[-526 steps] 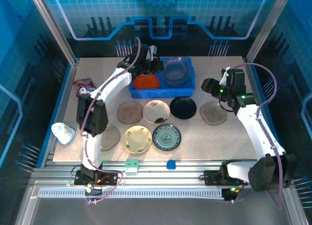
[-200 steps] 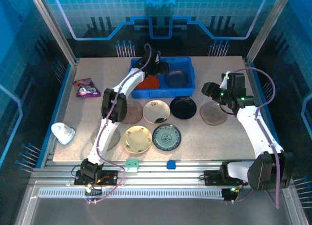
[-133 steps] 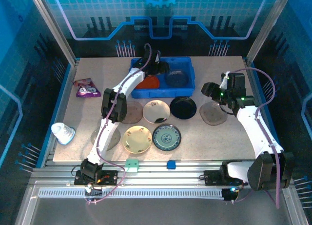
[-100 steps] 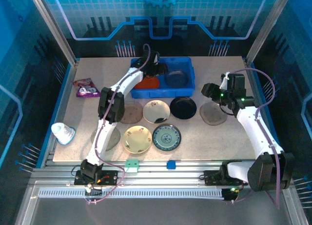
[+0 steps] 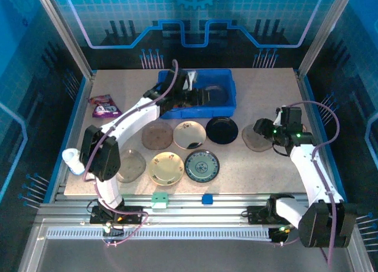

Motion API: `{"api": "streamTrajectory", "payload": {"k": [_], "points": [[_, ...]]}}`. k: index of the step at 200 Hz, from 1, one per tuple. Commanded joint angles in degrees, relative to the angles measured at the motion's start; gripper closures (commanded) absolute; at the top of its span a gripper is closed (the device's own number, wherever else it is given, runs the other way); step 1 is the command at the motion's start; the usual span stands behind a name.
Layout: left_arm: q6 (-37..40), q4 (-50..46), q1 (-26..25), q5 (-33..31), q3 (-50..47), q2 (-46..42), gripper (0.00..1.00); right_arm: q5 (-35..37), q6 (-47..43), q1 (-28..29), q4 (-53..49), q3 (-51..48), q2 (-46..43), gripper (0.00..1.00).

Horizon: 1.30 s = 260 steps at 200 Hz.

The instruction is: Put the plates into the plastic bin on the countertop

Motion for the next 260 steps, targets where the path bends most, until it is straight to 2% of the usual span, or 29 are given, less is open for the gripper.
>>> {"api": "streamTrajectory", "payload": {"k": [1,68,130,212,260], "points": [[1.28,0.67,-1.34,2.08,-4.62,-3.03,0.53,0.08,-0.94,-2.45,1.00,-1.35,0.84,0.39],[0.05,0.47,-3.63,3.71,-6.50,-5.40,0.51,-2.62,-0.30,-5.17,3.72,-3.78,2.42,0.39],[-0.36,-1.06,-5.48,0.16,-8.71,-9.08,0.52,-5.18,0.14,-5.98,5.28,-7.88,0.45,0.40],[-1.14,-0.37,-6.54,-1.25,-9.81,-9.52,0.52,-5.13,-1.31,-6.31,3.34,-5.53,1.24,0.40],[-0.17,-3.51,-6.87,-1.34,-4.94,-8.41,0.51,-5.27,-0.39,-6.38,1.76,-3.89,0.63,0.40]]}}
